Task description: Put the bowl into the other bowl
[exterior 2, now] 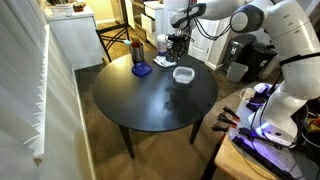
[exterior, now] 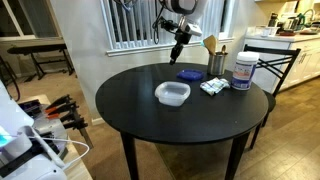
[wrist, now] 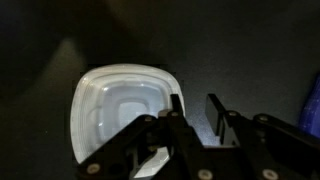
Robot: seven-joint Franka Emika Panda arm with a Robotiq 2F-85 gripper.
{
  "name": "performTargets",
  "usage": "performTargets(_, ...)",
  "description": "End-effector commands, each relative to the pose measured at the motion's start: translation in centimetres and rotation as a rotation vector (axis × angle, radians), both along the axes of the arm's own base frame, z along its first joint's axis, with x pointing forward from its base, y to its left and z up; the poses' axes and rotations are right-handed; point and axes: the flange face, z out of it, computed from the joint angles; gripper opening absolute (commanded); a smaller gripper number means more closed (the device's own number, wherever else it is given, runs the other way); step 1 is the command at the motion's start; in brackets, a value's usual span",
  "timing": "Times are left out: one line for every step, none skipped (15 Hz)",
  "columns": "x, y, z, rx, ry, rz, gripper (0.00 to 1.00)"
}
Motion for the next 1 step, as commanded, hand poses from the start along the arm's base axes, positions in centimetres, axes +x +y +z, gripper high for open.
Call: performTargets(0.02, -0.09, -0.02, 0.0, 0.001, 0.0, 0.33)
